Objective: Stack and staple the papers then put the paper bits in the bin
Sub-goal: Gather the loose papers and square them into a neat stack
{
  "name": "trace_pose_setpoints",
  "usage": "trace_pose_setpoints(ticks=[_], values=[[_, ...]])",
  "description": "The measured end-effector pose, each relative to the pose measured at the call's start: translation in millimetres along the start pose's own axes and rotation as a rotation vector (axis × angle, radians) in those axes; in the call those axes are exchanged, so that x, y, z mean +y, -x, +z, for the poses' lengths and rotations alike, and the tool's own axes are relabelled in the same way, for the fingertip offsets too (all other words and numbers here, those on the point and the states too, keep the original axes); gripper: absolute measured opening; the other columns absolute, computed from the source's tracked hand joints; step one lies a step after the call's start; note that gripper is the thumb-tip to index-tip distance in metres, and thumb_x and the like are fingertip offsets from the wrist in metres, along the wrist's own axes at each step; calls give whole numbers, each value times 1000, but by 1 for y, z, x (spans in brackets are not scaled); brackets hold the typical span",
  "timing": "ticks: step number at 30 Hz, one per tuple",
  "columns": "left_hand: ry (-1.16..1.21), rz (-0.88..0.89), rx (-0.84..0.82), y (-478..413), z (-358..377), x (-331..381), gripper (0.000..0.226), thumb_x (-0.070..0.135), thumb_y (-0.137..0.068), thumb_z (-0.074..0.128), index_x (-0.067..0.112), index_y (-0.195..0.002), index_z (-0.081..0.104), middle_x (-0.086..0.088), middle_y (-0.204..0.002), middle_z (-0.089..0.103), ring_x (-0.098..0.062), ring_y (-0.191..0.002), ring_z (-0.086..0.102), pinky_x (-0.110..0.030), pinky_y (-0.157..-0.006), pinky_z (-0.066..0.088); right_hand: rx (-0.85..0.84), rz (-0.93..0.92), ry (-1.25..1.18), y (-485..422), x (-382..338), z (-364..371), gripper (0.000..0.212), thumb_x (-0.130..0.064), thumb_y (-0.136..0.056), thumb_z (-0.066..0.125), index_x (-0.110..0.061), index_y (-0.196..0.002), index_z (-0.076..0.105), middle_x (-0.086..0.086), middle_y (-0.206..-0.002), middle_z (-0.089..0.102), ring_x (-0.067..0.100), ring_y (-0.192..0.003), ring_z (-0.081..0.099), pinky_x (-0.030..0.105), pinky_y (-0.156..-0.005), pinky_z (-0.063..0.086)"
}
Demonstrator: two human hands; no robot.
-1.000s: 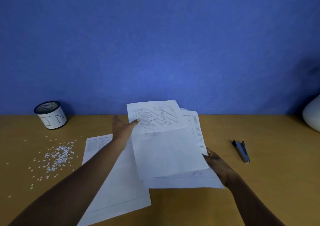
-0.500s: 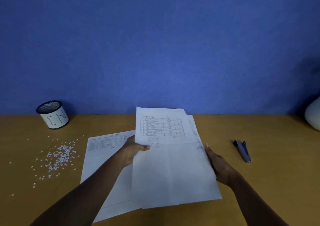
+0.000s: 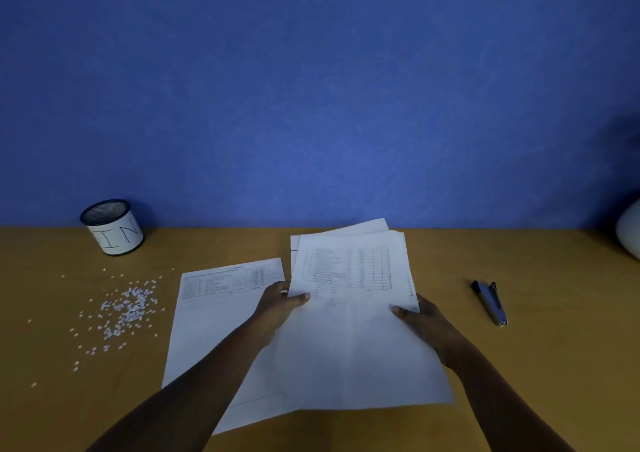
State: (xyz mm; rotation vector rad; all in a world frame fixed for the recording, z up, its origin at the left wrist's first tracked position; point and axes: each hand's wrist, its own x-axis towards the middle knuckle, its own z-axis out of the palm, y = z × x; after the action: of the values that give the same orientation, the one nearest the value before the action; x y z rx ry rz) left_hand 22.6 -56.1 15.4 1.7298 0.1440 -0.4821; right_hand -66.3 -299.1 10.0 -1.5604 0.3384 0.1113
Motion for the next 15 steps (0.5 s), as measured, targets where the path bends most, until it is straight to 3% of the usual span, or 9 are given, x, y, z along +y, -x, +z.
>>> trace_pose_setpoints(ticks=[3,7,11,15], values=[[-179,-29,196,-9,-15,-9,41,25,-85,66,7,-119,54,-7,-113,58,-26,-99,57,-30,-77,47,44,-13,-23,-2,1,-4,25,-8,-90,55,-15,-114,58,3,-107,67,17,-90,67,23,-61,57],[-745,1,553,-10,-49,-29,52,43,-81,66,10,-119,54,-13,-125,56,-32,-116,52,-45,-95,46,99,-6,-35,-6,6,-8,26,-10,-90,57,-16,-115,58,10,-115,66,28,-99,65,37,-74,57],[-662,-223,806,1,-73,-49,83,47,-78,66,-2,-136,32,-27,-143,33,-42,-133,31,-55,-108,26,98,-5,-56,-7,10,-7,25,-10,-89,58,-18,-114,58,9,-115,65,28,-99,65,38,-72,57],[-622,-357,810,1,-83,-66,105,52,-72,70,-6,-141,16,-28,-150,19,-41,-139,19,-51,-114,16,87,-2,-67,-10,16,-5,27,-8,-89,58,-15,-115,58,12,-118,64,31,-102,64,43,-80,56]])
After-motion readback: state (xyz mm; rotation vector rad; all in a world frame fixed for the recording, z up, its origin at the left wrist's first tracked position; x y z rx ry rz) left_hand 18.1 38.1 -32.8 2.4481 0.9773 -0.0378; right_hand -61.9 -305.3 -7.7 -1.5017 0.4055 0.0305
